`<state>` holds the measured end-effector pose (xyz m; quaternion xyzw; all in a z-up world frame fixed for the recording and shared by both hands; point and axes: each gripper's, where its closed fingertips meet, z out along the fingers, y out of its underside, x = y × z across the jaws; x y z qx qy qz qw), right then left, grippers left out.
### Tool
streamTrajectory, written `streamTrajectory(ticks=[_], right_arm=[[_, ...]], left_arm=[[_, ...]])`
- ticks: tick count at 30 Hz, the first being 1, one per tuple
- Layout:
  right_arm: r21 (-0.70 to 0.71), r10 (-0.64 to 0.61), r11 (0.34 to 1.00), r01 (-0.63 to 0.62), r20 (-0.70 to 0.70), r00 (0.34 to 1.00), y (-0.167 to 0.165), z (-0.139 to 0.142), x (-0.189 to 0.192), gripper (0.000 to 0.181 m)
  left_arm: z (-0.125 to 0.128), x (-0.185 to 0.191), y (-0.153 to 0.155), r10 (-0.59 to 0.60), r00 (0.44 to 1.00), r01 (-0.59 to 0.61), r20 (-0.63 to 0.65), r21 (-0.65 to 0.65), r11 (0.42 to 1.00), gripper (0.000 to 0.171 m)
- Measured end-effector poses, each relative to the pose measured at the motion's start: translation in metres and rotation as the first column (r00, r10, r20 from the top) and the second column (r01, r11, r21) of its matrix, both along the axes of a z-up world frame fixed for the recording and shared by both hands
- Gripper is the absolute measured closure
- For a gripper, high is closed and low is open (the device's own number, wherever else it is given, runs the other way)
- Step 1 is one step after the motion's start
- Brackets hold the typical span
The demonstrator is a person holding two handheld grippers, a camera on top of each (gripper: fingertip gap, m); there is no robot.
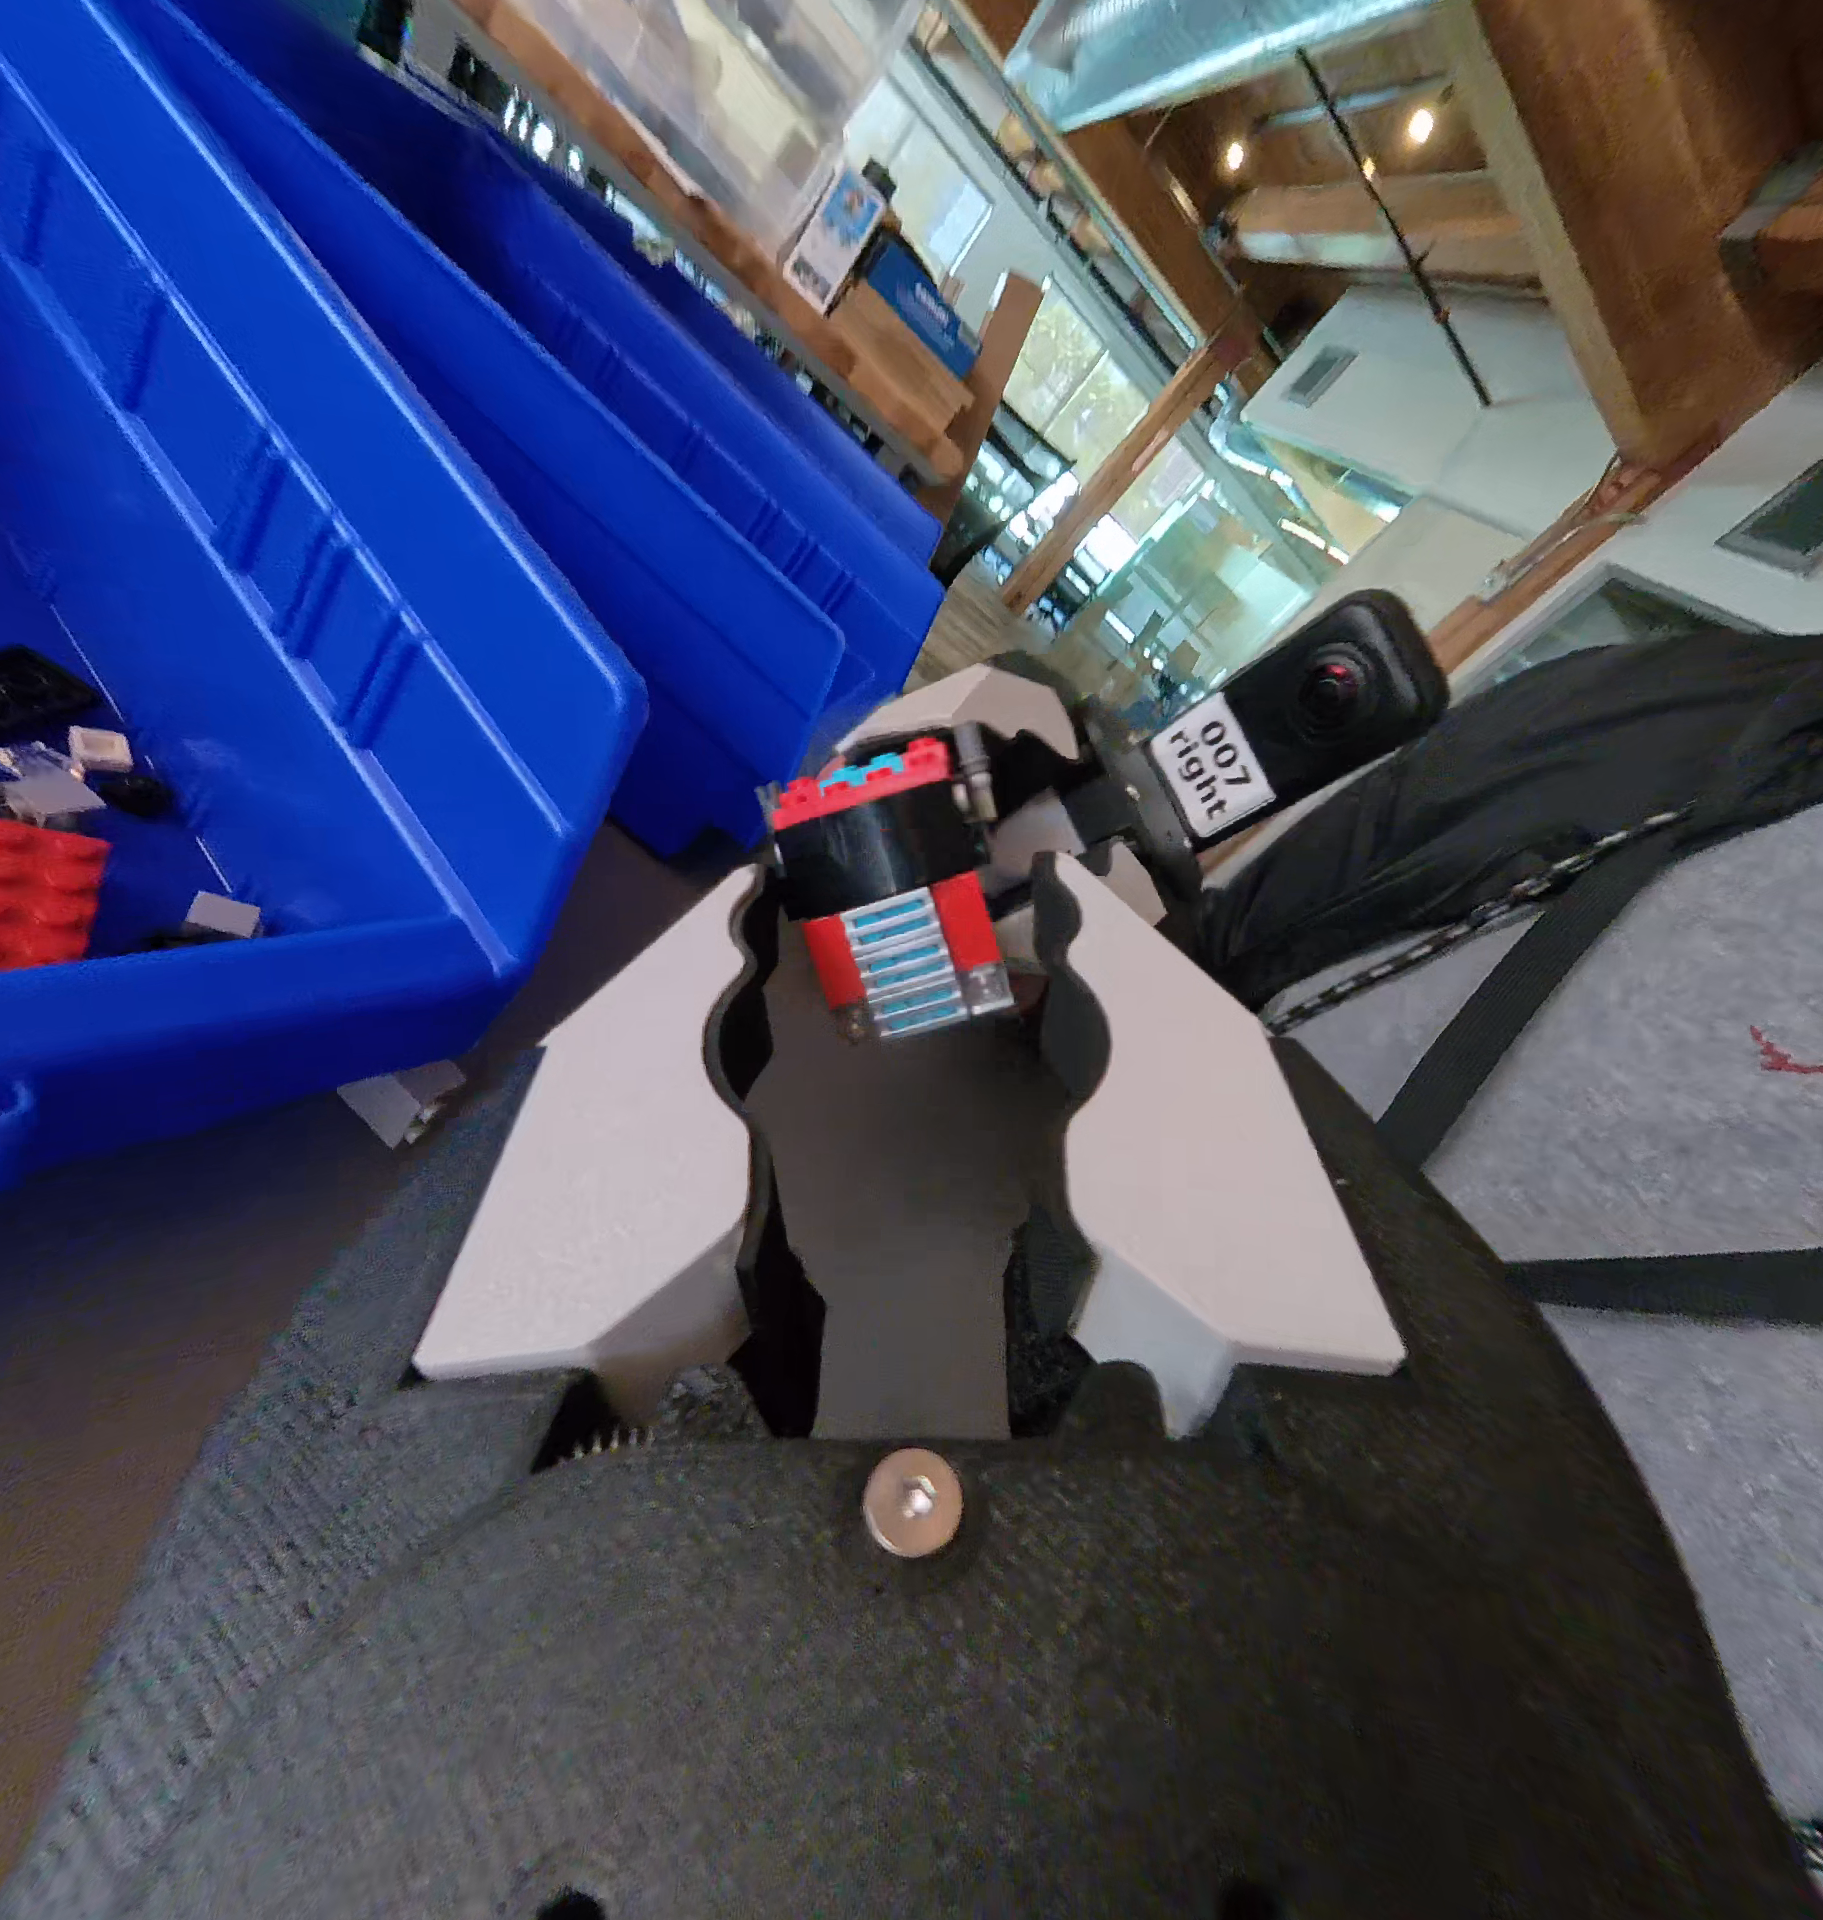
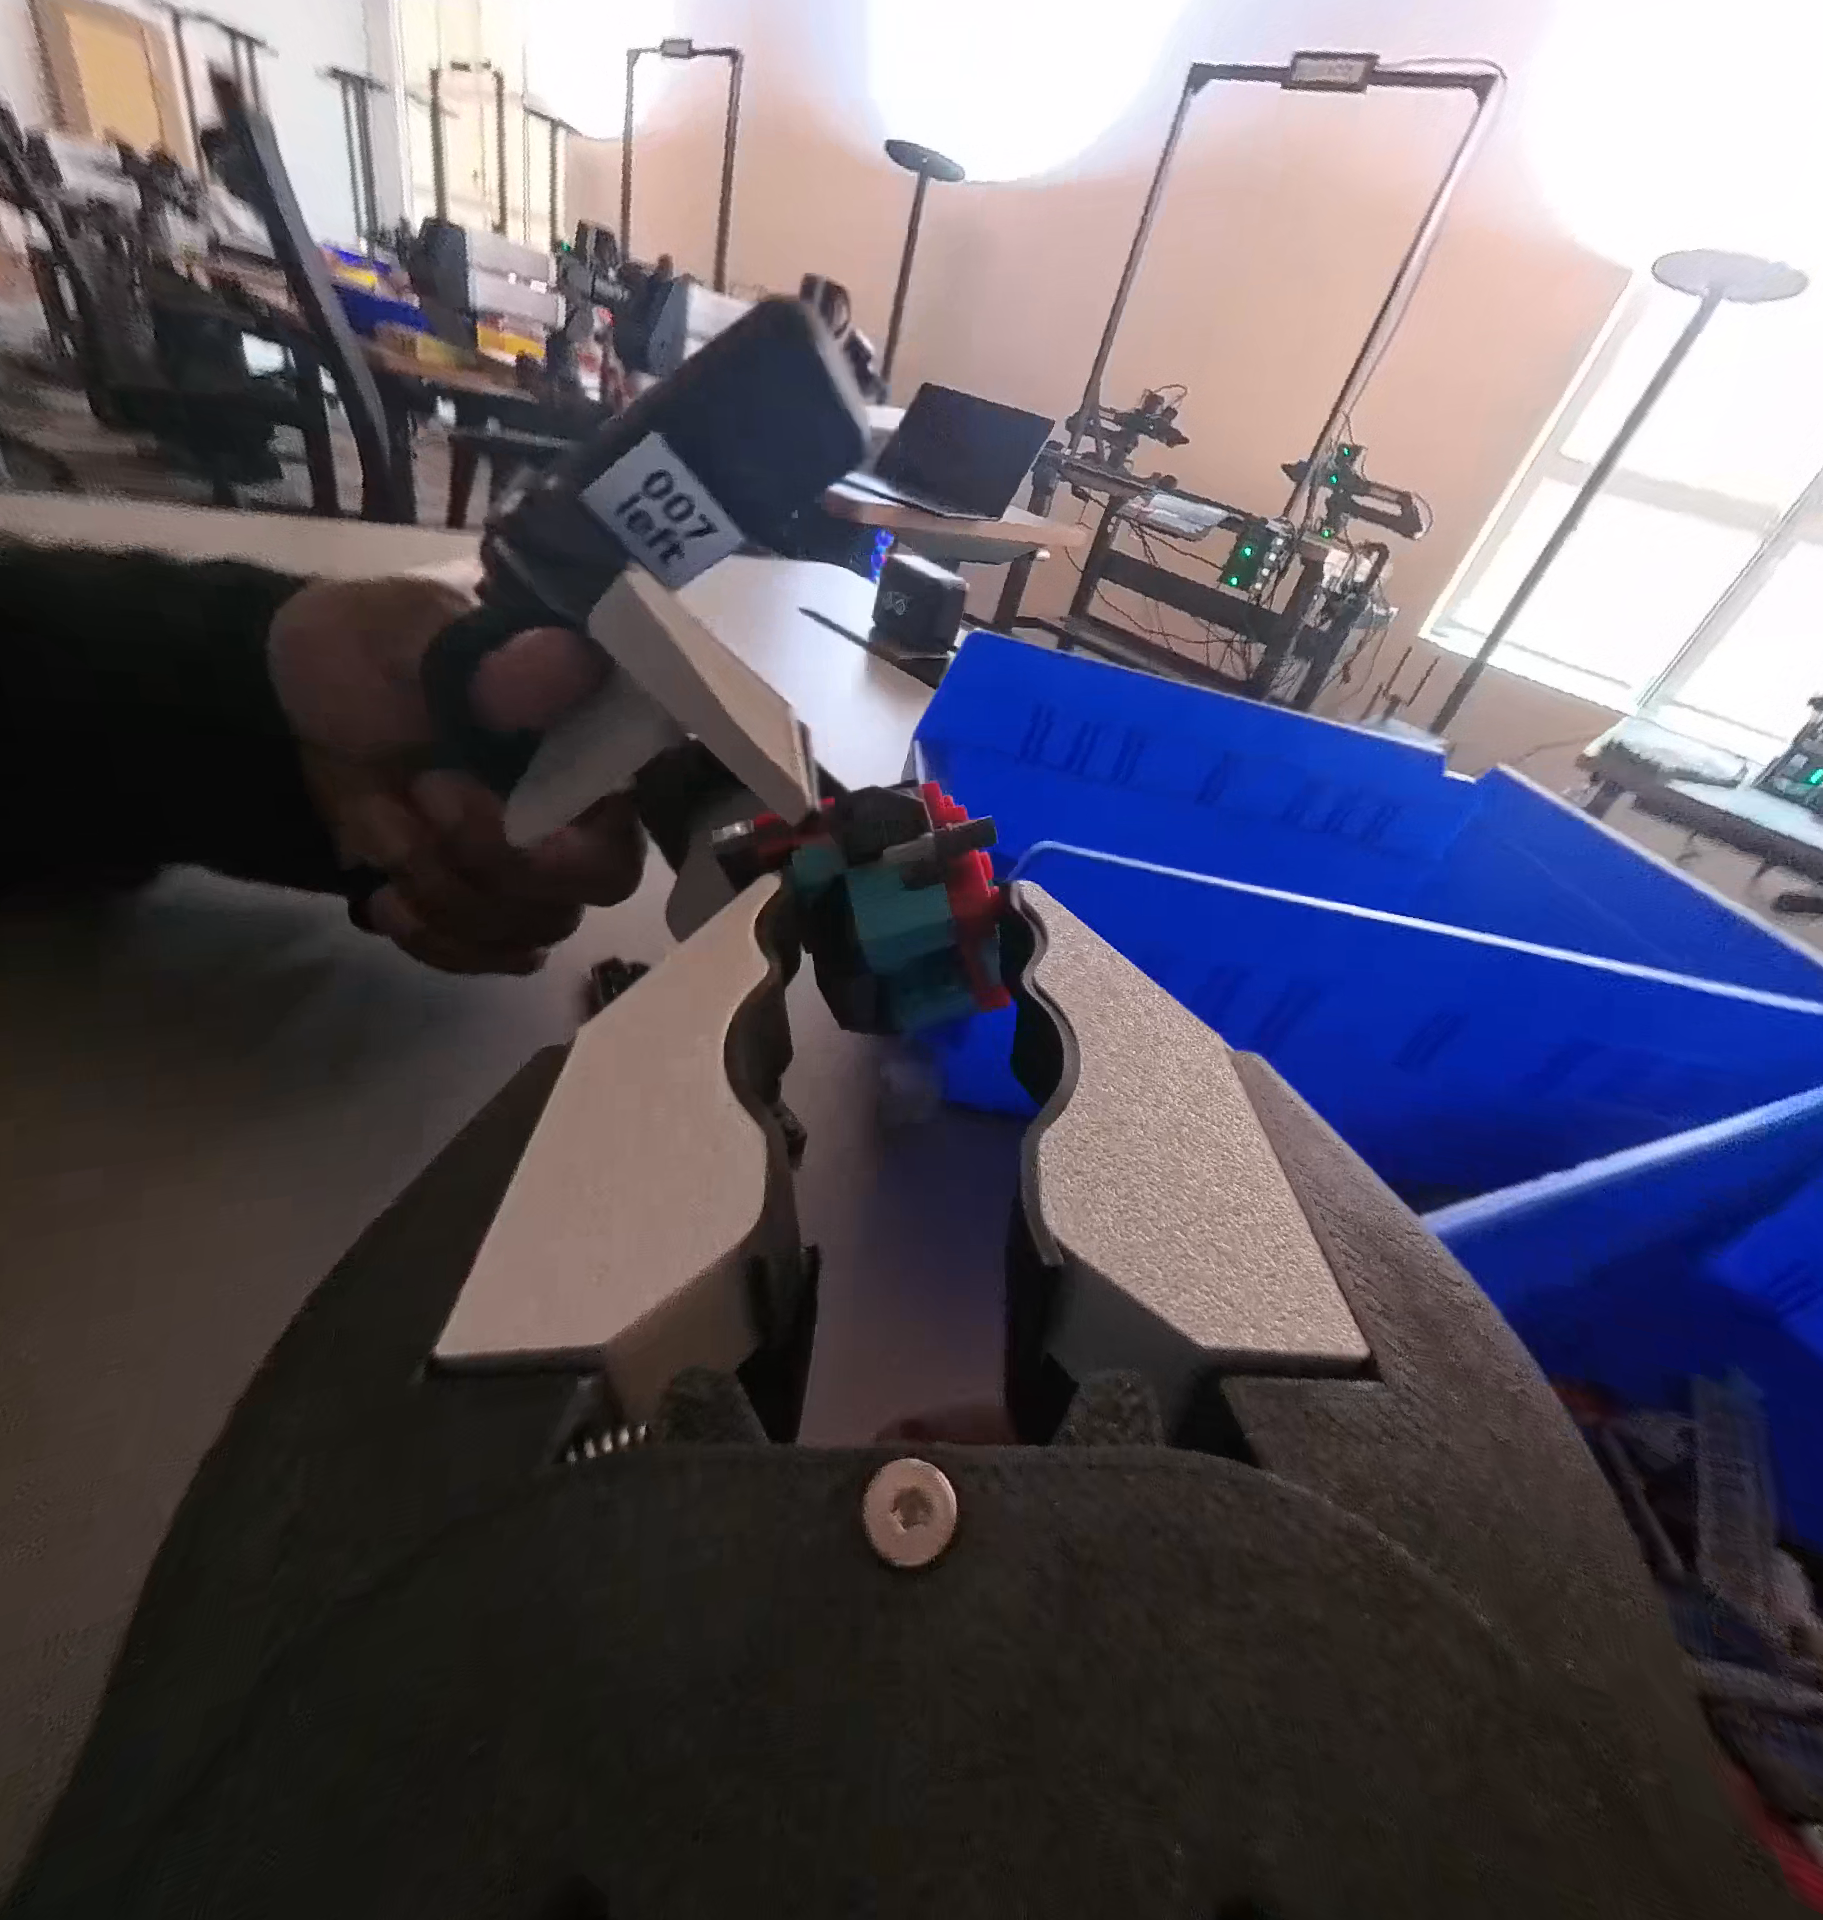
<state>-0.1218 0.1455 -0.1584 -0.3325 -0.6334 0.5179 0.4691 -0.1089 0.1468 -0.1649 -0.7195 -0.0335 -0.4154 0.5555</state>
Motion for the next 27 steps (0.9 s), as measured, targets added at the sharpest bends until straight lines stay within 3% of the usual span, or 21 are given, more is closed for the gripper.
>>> streamTrajectory(ticks=[7,12,16,27], right_arm=[[-0.281,0.017,0.96,-0.006,0.034,0.999,0.017,0.013,-0.003,0.142],[-0.402,0.042,0.915,-0.02,0.046,0.998,0.023,0.016,-0.003,0.142],[-0.485,0.06,0.874,-0.026,0.055,0.997,0.027,0.017,-0.004,0.142],[-0.524,0.111,0.849,-0.067,0.053,0.992,0.019,0.016,-0.003,0.143]], left_arm=[[0.018,-0.014,-0.002,0.077,0.997,-0.074,-0.028,0.096,0.993,0.111],[0.016,-0.015,-0.001,0.115,0.986,-0.102,-0.119,0.115,0.988,0.113],[0.012,-0.012,0.002,0.11,0.987,-0.098,-0.119,0.102,0.99,0.114],[0.005,-0.005,0.008,0.139,0.972,-0.121,-0.188,0.106,0.987,0.119]])
